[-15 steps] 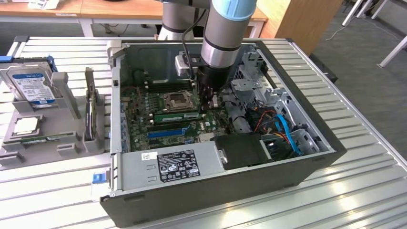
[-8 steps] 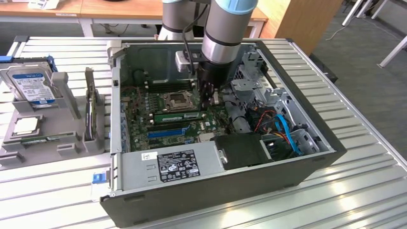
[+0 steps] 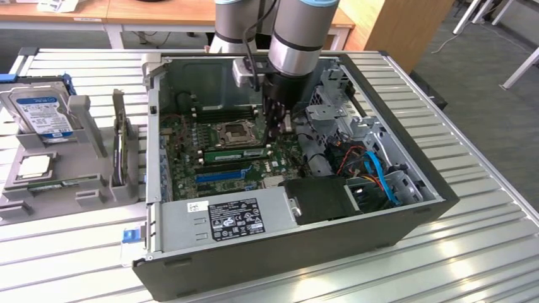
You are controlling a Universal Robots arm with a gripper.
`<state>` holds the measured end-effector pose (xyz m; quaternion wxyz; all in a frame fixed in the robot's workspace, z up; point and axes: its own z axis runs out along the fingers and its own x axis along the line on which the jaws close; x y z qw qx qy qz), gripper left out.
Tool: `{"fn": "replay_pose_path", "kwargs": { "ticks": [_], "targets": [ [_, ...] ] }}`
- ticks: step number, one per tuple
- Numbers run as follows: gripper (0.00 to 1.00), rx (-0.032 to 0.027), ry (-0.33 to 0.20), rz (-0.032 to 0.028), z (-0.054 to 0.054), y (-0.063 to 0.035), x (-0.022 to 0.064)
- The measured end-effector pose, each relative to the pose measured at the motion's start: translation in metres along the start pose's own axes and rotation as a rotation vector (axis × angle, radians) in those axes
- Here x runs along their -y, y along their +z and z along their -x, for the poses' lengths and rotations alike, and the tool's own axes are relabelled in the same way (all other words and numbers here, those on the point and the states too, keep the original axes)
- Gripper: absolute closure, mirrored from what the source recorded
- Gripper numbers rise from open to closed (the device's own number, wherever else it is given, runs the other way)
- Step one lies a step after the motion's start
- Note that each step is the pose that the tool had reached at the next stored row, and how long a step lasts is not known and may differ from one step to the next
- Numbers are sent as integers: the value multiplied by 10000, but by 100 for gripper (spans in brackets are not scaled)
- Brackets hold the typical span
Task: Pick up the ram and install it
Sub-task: 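Press down the ram until it locks into place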
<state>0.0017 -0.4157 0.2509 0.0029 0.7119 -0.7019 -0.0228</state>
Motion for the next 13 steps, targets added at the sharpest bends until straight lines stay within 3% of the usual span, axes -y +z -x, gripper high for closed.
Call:
{"fn": "replay_pose_path", "kwargs": {
  "ticks": [4,13],
  "targets": [
    [90,-1,0,3,2,-53,-2],
    [90,-3,-1,3,1,-54,-33]
  ]
}}
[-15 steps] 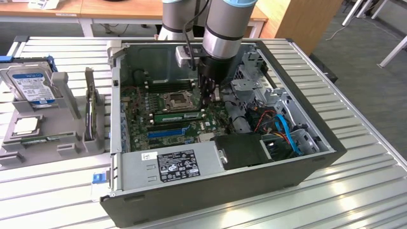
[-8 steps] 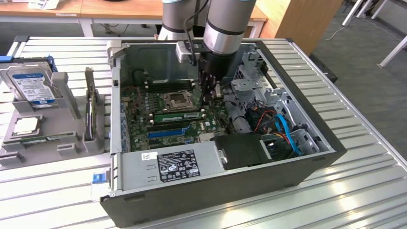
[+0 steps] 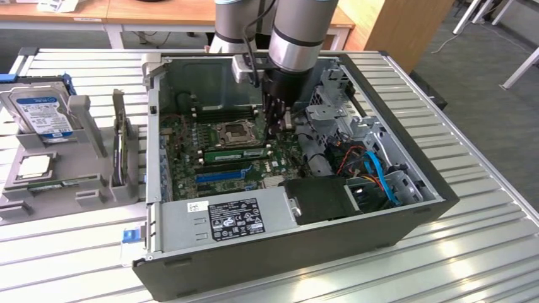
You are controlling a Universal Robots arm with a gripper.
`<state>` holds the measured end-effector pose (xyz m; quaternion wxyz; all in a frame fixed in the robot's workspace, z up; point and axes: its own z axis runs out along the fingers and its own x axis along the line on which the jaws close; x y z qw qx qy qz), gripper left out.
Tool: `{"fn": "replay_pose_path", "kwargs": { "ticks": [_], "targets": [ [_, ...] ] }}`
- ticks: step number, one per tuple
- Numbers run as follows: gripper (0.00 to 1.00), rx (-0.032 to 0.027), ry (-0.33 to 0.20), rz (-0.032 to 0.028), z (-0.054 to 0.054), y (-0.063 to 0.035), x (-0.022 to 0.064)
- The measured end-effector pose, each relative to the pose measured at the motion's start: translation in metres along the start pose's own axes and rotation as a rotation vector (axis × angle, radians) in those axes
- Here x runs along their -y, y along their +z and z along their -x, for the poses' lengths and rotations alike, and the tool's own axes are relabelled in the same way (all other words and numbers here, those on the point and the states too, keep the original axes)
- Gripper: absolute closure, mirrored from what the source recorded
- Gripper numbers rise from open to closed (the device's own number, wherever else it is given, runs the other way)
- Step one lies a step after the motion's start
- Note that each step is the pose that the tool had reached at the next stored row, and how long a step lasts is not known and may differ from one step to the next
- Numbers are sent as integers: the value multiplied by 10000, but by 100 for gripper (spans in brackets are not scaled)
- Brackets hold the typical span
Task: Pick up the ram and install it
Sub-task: 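Press down the ram until it locks into place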
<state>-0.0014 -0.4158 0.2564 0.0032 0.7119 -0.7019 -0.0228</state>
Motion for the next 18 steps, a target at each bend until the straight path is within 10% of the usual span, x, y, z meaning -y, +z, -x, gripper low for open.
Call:
{"fn": "replay_pose_path", "kwargs": {
  "ticks": [18],
  "targets": [
    [90,3,3,-1,7,23,-440]
  ]
}}
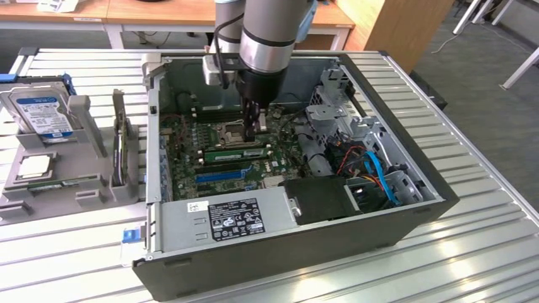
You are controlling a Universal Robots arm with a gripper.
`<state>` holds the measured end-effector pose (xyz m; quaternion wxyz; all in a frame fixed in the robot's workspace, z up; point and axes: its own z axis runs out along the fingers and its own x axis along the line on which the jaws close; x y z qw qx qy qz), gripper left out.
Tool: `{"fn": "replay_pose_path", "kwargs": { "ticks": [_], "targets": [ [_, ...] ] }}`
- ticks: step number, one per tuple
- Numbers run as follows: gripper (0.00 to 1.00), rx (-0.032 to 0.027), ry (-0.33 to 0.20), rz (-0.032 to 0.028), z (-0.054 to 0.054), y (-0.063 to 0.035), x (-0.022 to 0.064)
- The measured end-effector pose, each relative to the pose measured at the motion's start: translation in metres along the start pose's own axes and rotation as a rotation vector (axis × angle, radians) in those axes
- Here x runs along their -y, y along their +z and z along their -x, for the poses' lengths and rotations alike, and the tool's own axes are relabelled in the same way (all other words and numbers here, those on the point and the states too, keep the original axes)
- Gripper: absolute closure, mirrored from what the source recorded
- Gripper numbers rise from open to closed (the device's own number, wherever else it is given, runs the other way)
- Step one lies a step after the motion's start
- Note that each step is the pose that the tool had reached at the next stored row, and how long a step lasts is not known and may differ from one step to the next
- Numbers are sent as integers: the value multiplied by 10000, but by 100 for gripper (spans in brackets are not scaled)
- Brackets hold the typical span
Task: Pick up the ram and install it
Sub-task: 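Press down the ram until it locks into place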
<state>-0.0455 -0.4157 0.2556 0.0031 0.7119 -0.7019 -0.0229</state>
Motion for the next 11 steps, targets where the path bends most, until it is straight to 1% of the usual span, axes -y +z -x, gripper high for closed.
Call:
{"fn": "replay_pose_path", "kwargs": {
  "ticks": [11],
  "targets": [
    [90,0,-1,1,3,13,-230]
  ]
}}
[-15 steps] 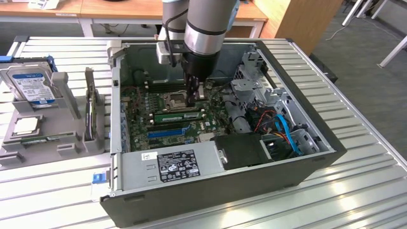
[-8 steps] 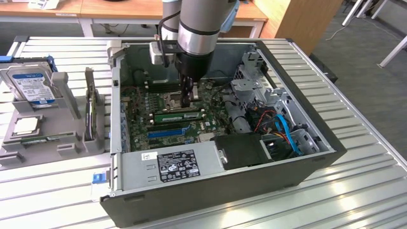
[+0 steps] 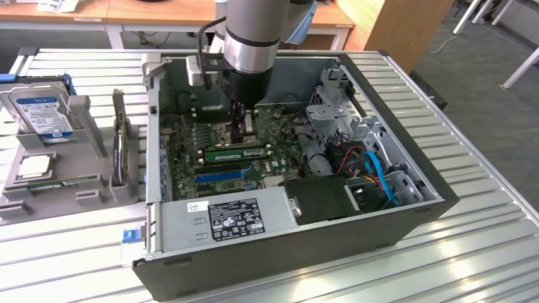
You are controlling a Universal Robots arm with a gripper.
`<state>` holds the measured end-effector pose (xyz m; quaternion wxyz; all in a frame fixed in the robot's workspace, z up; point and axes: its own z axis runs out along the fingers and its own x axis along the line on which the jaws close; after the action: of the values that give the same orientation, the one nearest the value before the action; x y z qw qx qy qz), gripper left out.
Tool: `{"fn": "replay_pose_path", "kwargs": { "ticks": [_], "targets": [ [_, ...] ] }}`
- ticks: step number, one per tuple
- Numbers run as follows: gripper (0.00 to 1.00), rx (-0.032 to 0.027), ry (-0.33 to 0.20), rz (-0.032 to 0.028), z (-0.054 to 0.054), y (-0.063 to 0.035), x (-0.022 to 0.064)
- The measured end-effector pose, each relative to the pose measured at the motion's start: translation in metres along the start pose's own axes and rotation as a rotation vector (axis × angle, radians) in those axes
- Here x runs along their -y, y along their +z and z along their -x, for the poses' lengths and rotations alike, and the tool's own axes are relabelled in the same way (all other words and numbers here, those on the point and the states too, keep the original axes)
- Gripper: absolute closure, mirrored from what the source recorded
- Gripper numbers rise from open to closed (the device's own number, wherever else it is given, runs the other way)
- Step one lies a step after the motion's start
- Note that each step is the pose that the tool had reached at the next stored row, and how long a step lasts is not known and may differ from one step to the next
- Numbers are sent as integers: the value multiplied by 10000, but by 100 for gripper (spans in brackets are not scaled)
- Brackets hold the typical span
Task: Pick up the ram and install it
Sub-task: 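Press down the ram until it locks into place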
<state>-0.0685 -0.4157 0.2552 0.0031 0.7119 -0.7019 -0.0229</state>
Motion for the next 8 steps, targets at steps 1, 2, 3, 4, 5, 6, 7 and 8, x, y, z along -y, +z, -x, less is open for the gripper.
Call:
{"fn": "replay_pose_path", "kwargs": {
  "ticks": [1,2,3,4,5,6,7,8],
  "targets": [
    [90,0,0,0,0,1,-19],
    [90,1,0,0,1,2,-39],
    [90,1,0,-1,1,4,-57],
    [90,1,-1,-1,1,5,-74],
    [90,1,0,-1,1,6,-90],
    [90,1,-1,-1,2,6,-101],
    [90,1,0,-1,2,6,-110],
    [90,1,0,-1,2,7,-115]
  ]
}}
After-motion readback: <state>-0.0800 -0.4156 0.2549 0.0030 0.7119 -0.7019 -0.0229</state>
